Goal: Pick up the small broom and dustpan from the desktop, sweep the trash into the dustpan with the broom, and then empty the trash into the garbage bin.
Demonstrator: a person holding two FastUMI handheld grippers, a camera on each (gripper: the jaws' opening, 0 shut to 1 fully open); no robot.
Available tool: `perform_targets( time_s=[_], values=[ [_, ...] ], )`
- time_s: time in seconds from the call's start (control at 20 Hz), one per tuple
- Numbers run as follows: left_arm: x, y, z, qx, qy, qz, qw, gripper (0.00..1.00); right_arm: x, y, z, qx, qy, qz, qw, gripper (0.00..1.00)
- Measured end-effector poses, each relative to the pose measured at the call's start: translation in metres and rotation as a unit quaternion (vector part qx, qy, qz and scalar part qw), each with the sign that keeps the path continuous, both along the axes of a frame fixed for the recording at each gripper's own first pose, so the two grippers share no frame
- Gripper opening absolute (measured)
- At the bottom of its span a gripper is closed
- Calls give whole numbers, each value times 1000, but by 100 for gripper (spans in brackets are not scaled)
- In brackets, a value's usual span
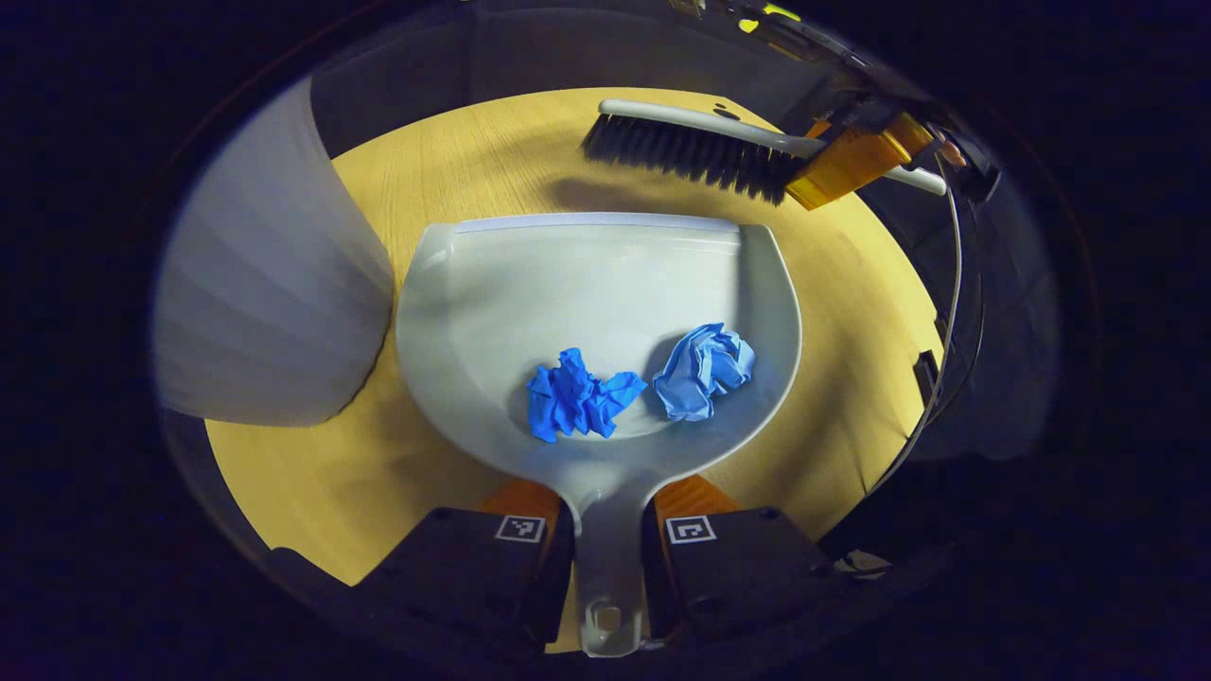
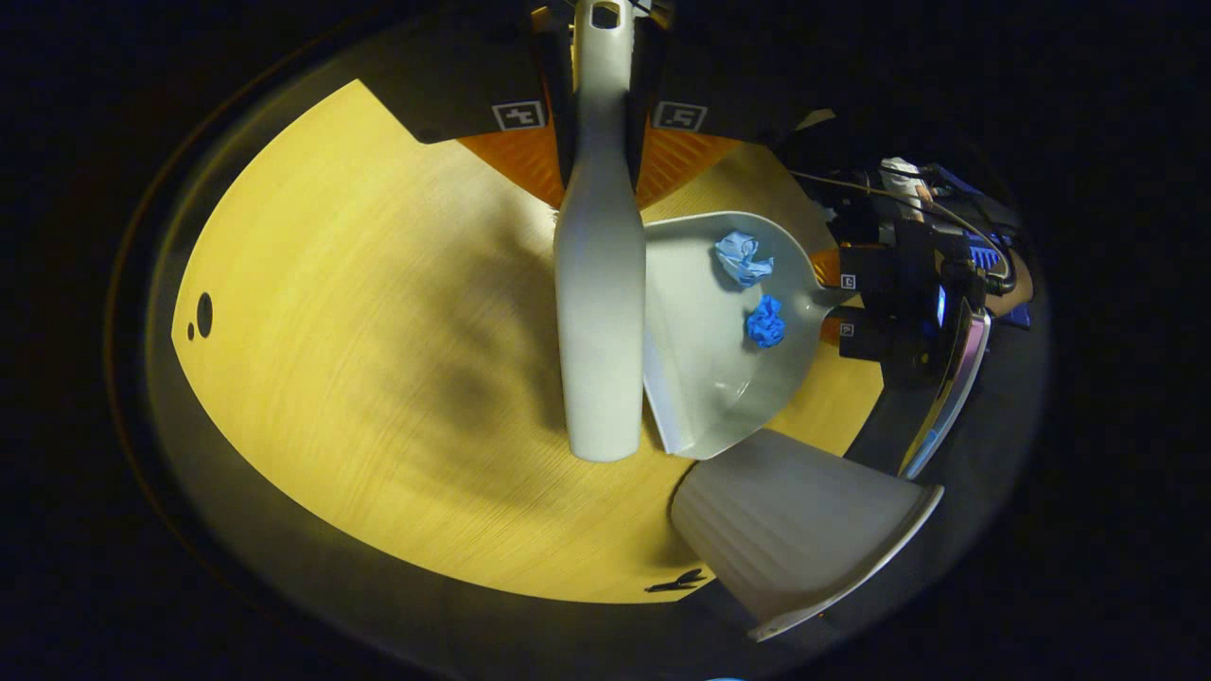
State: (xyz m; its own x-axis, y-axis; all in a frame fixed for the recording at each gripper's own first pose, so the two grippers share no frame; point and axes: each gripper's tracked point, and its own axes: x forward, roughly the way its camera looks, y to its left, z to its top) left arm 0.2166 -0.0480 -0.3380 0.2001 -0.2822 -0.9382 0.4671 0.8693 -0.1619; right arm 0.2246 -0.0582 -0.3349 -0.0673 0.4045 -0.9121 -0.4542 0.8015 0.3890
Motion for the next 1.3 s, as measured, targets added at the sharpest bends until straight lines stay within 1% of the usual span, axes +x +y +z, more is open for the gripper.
perform_targets(
  time_s=[0.1,0.15,0.25,0.3,0.35,0.4,0.45,0.5,0.55,0.6,0.65,0.7,0.75,0.8,0.85,0.9,1.0,1.05,1.15,1.2,1.25,1.3],
  values=[
    [-2,5,11,-1,-7,-3,1000,30,12,-18,-7,1,-8,-22,1000,27],
    [-4,6,15,3,-14,-12,1000,30,14,-27,-15,-2,-11,-30,999,27],
    [-9,1,24,17,-19,-26,999,30,15,-41,-43,-9,-17,-48,999,27],
    [-4,-5,30,17,-24,-27,999,30,12,-47,-56,-11,-16,-56,998,31],
    [-2,-10,40,10,-29,-28,999,30,11,-53,-71,-13,-16,-65,998,31],
    [-1,-9,53,0,-38,-27,999,30,8,-57,-86,-13,-15,-72,997,27],
    [2,-9,68,-11,-49,-24,998,30,4,-63,-93,-13,-15,-76,997,31],
    [7,-8,89,-21,-61,-20,998,30,-3,-72,-86,-13,-14,-78,997,27],
    [11,-2,108,-35,-70,-17,997,30,-6,-80,-86,-11,-15,-81,997,27],
    [15,4,123,-49,-70,-9,996,30,-10,-90,-86,-7,-13,-87,996,27],
    [22,11,139,-64,-74,9,995,30,-16,-94,-90,-2,-11,-94,996,27],
    [28,22,150,-62,-83,24,994,30,-19,-98,-95,4,-8,-101,995,27],
    [32,30,157,-46,-95,33,994,30,-21,-101,-103,11,-1,-105,994,27],
    [39,45,164,-19,-105,45,993,30,-22,-105,-113,13,3,-108,994,30],
    [45,64,170,11,-116,56,992,30,-23,-112,-128,11,8,-109,994,31],
    [51,78,175,38,-128,67,989,30,-23,-113,-139,13,10,-116,993,29],
    [72,126,195,96,-139,77,983,30,-24,-113,-151,29,20,-127,991,24],
    [81,150,201,129,-140,81,978,30,-27,-112,-152,34,20,-128,991,24],
    [101,187,203,179,-132,84,971,31,-31,-112,-151,36,14,-123,992,31],
    [112,203,200,199,-126,80,969,30,-32,-111,-150,38,11,-120,992,27],
    [118,206,187,221,-119,79,965,30,-33,-110,-151,42,9,-118,992,27],
    [131,213,176,243,-110,62,962,30,-33,-110,-151,46,8,-119,992,23]
  ],
)
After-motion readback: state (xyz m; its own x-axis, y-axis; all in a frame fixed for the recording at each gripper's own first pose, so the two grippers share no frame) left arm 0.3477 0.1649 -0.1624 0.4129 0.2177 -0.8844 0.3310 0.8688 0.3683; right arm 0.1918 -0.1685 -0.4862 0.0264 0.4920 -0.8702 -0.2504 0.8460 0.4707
